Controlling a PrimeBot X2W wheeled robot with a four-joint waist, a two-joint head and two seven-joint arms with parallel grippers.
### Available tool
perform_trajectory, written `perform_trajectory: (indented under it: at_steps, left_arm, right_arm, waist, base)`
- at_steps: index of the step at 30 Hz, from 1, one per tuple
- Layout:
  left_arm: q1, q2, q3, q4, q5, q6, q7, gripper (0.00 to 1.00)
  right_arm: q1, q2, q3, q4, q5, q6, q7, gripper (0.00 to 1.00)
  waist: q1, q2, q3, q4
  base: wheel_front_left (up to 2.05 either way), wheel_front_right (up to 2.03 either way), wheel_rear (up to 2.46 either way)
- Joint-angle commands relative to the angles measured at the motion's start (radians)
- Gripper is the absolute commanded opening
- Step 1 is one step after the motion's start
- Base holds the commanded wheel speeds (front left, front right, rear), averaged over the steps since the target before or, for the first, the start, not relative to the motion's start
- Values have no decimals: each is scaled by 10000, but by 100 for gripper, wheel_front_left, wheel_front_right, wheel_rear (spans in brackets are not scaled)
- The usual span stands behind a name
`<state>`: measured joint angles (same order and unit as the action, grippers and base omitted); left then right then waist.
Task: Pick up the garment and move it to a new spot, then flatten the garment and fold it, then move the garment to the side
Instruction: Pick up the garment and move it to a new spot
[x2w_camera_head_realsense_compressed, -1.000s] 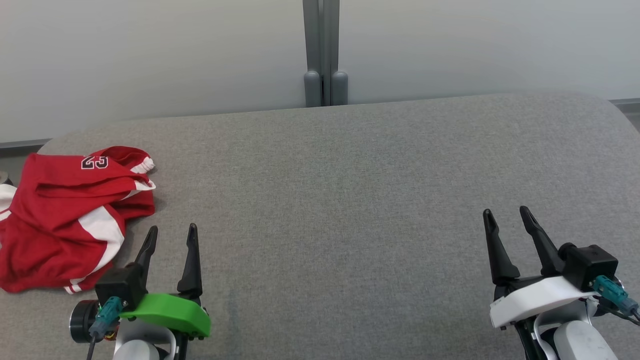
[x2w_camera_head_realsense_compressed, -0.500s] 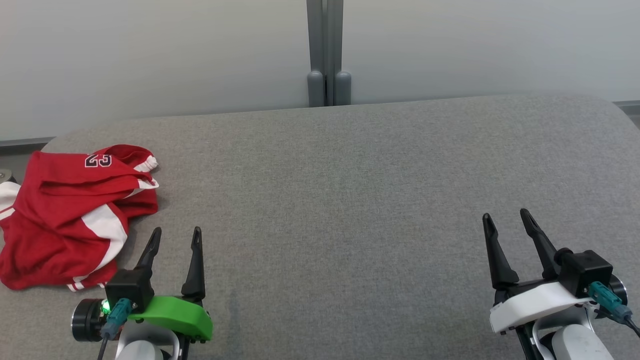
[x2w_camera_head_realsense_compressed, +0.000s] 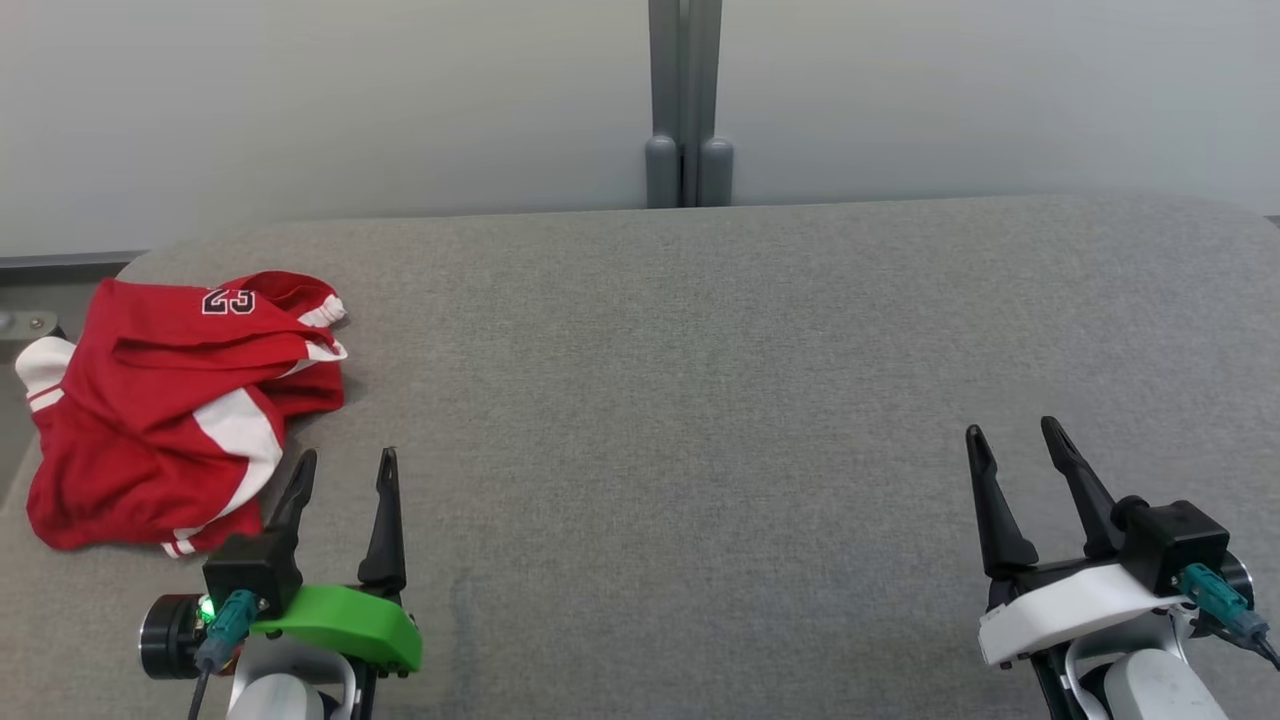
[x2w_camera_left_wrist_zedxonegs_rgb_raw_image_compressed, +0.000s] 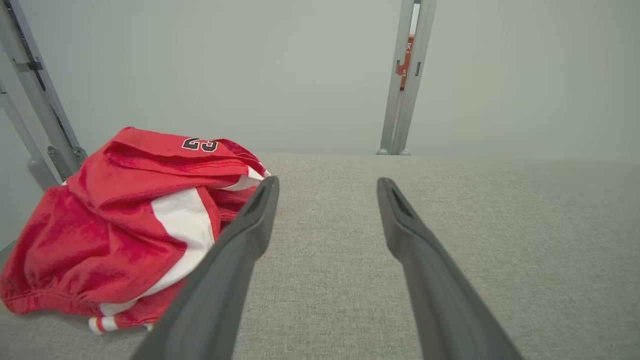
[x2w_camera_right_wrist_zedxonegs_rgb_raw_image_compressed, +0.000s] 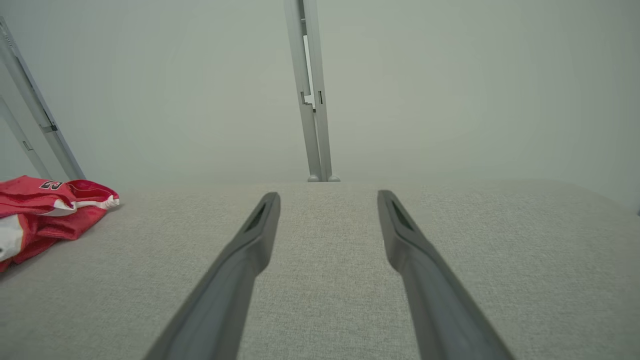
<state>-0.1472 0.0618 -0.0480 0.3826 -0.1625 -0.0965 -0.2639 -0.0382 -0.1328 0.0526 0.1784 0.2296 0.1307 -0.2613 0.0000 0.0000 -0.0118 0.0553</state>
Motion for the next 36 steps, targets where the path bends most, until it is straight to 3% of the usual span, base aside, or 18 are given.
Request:
perform_trajectory:
  at_steps: [1,20,28,36]
  left_arm:
    - [-185,15,59,-15,-35,51,-13,100]
    - [-12,-2,725,-329,-278,221,-11,100]
    - [-42,-55,861,-507,-320,257,-13,100]
    - [-1093,-93,636,-347,-450,175,-13,100]
  right_arm:
    - [73,-23,74,-84,39,2,38,100]
    - [-282,-156,682,-916,74,2,454,100]
    - [-340,-253,706,-1103,84,2,574,100]
    - [-810,-552,761,-1613,59,2,891,100]
  waist:
    - [0,0,38,284]
    - [0,0,529,2785]
    - [0,0,803,3057]
    - [0,0,1852,2736]
  base:
    - [0,0,0]
    - [0,0,0]
    - [0,0,0]
    - [0,0,0]
